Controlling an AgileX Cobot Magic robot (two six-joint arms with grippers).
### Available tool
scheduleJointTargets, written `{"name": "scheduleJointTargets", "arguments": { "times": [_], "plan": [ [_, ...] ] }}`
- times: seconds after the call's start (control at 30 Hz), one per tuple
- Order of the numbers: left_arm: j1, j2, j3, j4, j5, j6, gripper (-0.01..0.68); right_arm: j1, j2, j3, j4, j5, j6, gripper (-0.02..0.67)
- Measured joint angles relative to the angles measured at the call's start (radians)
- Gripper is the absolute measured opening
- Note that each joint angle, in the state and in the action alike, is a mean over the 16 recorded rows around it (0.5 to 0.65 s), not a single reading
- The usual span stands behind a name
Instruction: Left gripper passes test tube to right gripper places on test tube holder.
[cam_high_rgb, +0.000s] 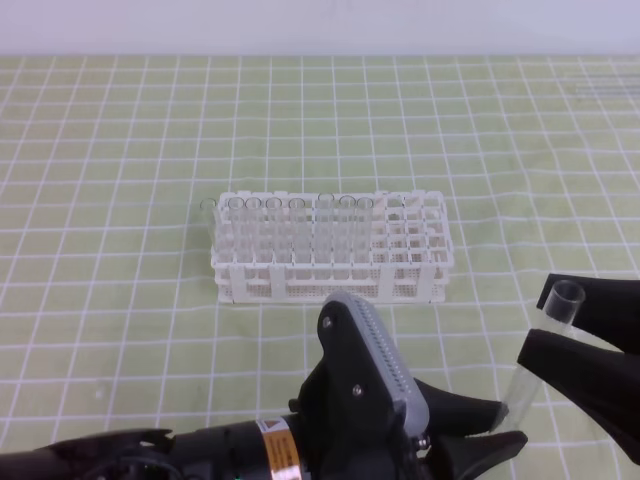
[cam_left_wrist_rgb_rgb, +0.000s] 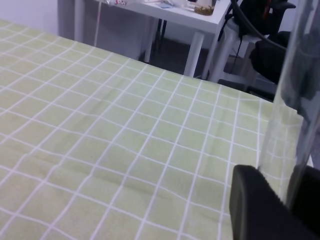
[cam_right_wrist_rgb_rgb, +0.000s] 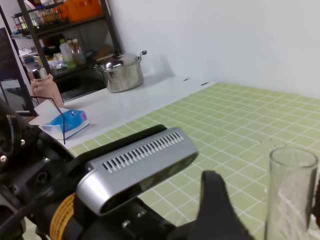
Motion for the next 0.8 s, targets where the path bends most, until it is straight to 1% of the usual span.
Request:
{"name": "scheduleJointTargets", "arguments": {
  "times": [0.2,0.33,0.8],
  "plan": [
    [0.000,0.000,0.000,-0.019,-0.014,0.012,0.132,0.000,0.000,0.000,-0.003,-0.001,0.000,0.366],
    [0.000,0.000,-0.002,-0.020,-0.020,0.013,0.132,0.000,0.000,0.000,-0.004,-0.002,0.000,0.341],
    [0.000,0.001,-0.009,-0.019,-0.035,0.019,0.134,0.000,0.000,0.000,-0.003,-0.012,-0.005,0.172]
  ]
}}
